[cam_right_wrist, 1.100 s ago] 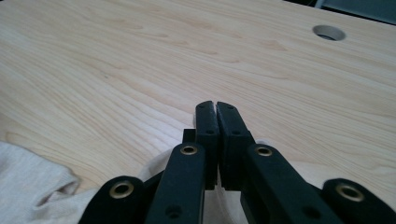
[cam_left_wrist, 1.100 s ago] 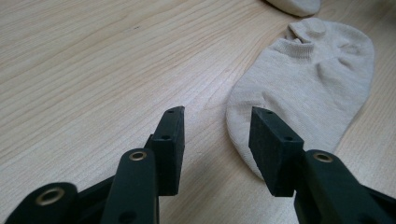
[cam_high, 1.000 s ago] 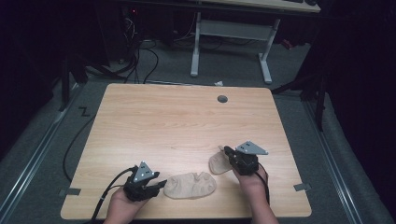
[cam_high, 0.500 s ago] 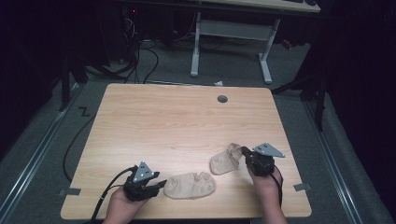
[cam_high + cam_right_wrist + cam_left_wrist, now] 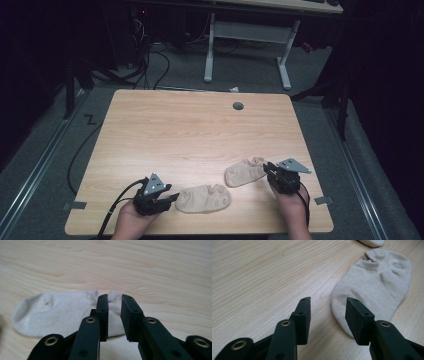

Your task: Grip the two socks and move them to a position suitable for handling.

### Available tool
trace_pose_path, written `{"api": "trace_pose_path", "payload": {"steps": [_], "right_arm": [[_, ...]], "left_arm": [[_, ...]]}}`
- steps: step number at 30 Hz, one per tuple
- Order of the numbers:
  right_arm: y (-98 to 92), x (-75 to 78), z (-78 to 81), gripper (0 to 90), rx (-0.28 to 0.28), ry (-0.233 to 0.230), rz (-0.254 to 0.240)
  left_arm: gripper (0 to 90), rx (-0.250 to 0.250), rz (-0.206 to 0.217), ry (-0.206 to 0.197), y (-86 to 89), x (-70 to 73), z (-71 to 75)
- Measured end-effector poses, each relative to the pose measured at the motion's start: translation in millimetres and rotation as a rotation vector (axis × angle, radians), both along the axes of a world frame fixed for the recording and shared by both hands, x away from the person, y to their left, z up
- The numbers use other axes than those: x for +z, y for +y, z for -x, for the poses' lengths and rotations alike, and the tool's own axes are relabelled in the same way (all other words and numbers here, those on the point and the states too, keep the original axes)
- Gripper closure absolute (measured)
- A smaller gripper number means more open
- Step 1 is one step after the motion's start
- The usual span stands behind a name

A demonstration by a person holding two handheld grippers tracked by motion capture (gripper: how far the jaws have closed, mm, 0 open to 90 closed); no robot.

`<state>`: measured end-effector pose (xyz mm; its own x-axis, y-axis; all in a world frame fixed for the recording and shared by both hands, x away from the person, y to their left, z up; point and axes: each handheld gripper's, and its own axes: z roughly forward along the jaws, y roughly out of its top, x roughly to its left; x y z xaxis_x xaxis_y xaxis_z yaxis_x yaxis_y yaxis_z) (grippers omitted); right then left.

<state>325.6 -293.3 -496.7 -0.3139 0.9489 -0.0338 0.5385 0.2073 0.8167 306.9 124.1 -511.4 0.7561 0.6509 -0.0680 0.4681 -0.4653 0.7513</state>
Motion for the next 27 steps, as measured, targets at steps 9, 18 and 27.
{"api": "trace_pose_path", "payload": {"steps": [9,18,27], "right_arm": [[23.2,-4.8,-1.5,76.4,0.054,0.044,0.024],[34.9,-10.9,-10.1,83.8,0.121,0.057,0.048],[33.0,-13.4,-8.4,84.3,0.129,0.061,0.043]], "left_arm": [[55.8,-0.012,0.005,0.0,-0.7,-0.5,0.3],[60.0,-0.016,0.023,-0.015,-5.1,6.6,1.4],[65.9,0.013,0.028,-0.037,-3.6,9.7,-16.6]]}}
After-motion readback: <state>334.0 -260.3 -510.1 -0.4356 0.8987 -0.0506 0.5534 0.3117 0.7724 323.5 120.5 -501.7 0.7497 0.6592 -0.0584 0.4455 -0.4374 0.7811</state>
